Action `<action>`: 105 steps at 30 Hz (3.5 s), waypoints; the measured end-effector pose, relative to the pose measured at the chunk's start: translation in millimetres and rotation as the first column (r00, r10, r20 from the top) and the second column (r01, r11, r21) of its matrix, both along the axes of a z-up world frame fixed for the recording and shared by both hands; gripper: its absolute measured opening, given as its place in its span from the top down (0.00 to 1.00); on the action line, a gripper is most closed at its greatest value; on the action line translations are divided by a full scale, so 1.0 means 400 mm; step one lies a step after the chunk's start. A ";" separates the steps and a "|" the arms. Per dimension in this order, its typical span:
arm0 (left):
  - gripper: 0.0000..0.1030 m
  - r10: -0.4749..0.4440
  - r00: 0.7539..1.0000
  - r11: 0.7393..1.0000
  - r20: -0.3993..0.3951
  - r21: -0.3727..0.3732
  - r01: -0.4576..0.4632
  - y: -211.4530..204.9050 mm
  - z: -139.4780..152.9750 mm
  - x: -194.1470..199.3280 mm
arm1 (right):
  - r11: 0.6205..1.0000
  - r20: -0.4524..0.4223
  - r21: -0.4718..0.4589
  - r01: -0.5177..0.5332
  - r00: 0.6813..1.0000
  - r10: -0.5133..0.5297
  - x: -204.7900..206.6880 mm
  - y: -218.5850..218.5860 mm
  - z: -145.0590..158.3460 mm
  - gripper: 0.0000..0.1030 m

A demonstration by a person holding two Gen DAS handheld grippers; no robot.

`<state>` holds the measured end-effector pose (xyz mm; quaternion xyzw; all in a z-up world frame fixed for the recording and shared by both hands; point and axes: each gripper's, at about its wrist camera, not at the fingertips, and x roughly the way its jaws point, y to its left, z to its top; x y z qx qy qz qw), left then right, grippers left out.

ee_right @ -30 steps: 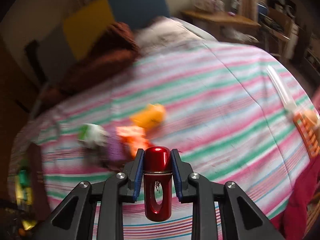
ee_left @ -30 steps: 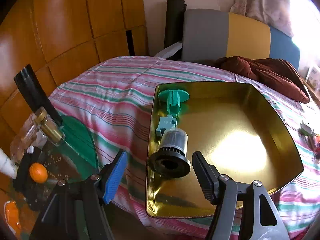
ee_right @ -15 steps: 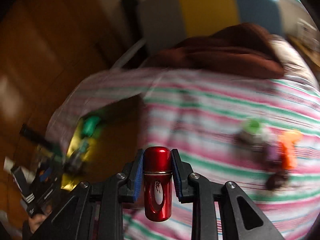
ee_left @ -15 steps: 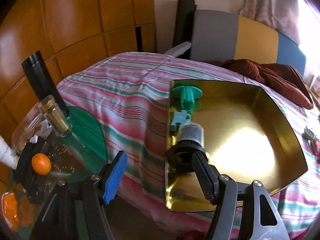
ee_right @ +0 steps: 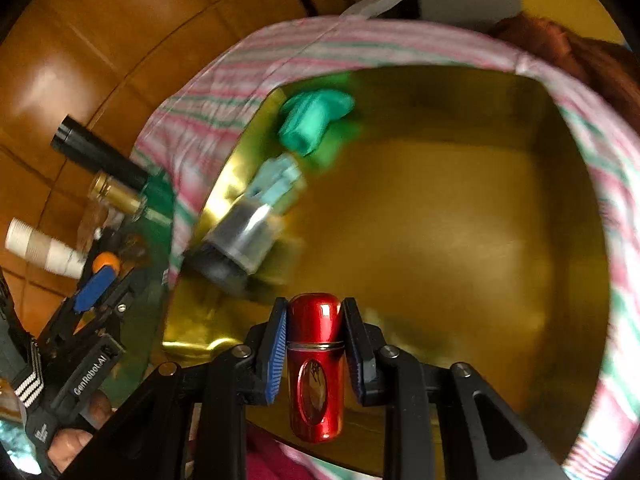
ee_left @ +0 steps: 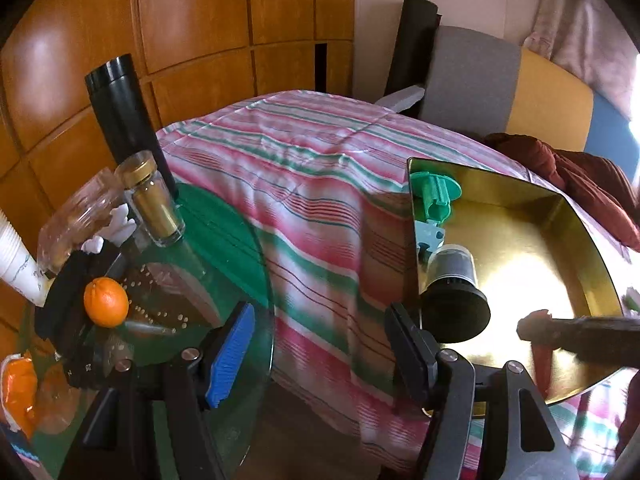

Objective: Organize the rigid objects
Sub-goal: 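Carry the red cylinder in the right tool into the gold tray and open it, then move both tools back to the remaining objects on the bedspread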

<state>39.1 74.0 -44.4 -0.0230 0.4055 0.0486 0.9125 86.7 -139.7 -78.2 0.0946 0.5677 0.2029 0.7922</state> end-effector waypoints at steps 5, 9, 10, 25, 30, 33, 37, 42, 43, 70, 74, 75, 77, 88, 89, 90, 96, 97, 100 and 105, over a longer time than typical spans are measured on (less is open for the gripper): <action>0.34 0.002 1.000 1.000 -0.002 -0.004 -0.002 0.003 -0.006 0.001 | 0.994 -0.055 0.101 -0.028 0.998 0.033 -0.009 0.042 -0.022 0.67; 0.34 0.003 1.000 1.000 0.000 -0.002 -0.003 0.002 -0.008 0.000 | 0.995 0.000 0.103 -0.014 1.000 0.014 -0.030 0.014 0.016 0.67; 0.34 0.001 1.000 1.000 0.000 -0.005 -0.001 0.001 -0.009 0.000 | 0.996 0.023 0.094 -0.007 1.000 0.005 -0.040 0.003 0.030 0.67; 0.34 -0.102 0.994 0.994 0.045 0.030 0.101 -0.089 0.043 -0.032 | 0.984 0.336 -0.156 0.089 0.941 -0.032 -0.158 -0.139 0.176 0.66; 0.34 -0.144 0.988 0.989 0.051 0.042 0.142 -0.125 0.055 -0.040 | 0.971 0.378 -0.176 0.160 0.922 -0.083 -0.190 -0.224 0.193 0.64; 0.34 -0.175 0.983 0.984 0.056 0.053 0.172 -0.151 0.064 -0.045 | 0.962 0.390 -0.177 0.207 0.912 -0.125 -0.209 -0.285 0.200 0.64; 0.34 -0.210 0.976 0.976 0.060 0.065 0.206 -0.182 0.072 -0.050 | 0.942 0.400 -0.169 0.291 0.893 -0.204 -0.224 -0.382 0.206 0.63; 0.34 -0.255 0.965 0.965 0.057 0.082 0.250 -0.222 0.078 -0.055 | 0.904 0.409 -0.163 0.396 0.860 -0.304 -0.245 -0.510 0.213 0.63; 0.34 -0.265 0.963 0.962 0.056 0.084 0.260 -0.231 0.079 -0.056 | 0.894 0.412 -0.158 0.419 0.851 -0.326 -0.250 -0.538 0.216 0.63; 0.32 -0.599 0.800 0.798 0.023 0.092 0.595 -0.582 0.107 -0.083 | 0.088 -0.001 0.153 0.984 0.089 -0.996 -0.545 -1.362 0.028 0.62; 0.32 -0.656 0.755 0.753 0.003 0.067 0.654 -0.653 0.103 -0.097 | 0.130 -0.023 0.193 0.973 0.137 -0.990 -0.533 -1.357 0.028 0.60; 0.32 -0.667 0.745 0.744 0.000 0.065 0.666 -0.671 0.101 -0.102 | 0.142 -0.027 0.201 0.969 0.150 -0.988 -0.526 -1.345 0.027 0.59; 0.32 -0.692 0.722 0.720 -0.013 0.058 0.691 -0.707 0.095 -0.111 | 0.169 -0.035 0.210 0.963 0.180 -0.983 -0.507 -1.332 0.023 0.59; 0.20 -0.777 0.626 0.629 -0.063 -0.032 0.777 -0.888 0.060 -0.136 | 0.192 -0.062 0.270 0.943 0.216 -0.974 -0.489 -1.330 0.023 0.58; 0.20 -0.782 0.620 0.623 -0.065 -0.039 0.781 -0.899 0.057 -0.136 | 0.194 -0.069 0.274 0.942 0.220 -0.973 -0.487 -1.330 0.021 0.58; 0.20 -0.788 0.611 0.615 -0.068 -0.047 0.787 -0.912 0.054 -0.137 | 0.196 -0.073 0.279 0.940 0.224 -0.972 -0.488 -1.332 0.020 0.58; 0.15 -0.833 0.548 0.553 -0.074 -0.086 0.829 -1.006 0.041 -0.148 | 0.205 -0.082 0.312 0.928 0.241 -0.967 -0.483 -1.330 0.026 0.58; 0.15 -0.839 0.539 0.544 -0.076 -0.096 0.833 -1.024 0.036 -0.149 | 0.206 -0.083 0.317 0.926 0.244 -0.966 -0.483 -1.329 0.027 0.58; 0.15 -0.858 0.507 0.514 -0.083 -0.123 0.849 -1.073 0.023 -0.151 | 0.207 -0.090 0.337 0.919 0.251 -0.964 -0.482 -1.330 0.028 0.58; 0.13 -0.878 0.471 0.479 -0.088 -0.140 0.867 -1.148 0.004 -0.155 | 0.205 -0.103 0.358 0.911 0.257 -0.961 -0.483 -1.328 0.027 0.58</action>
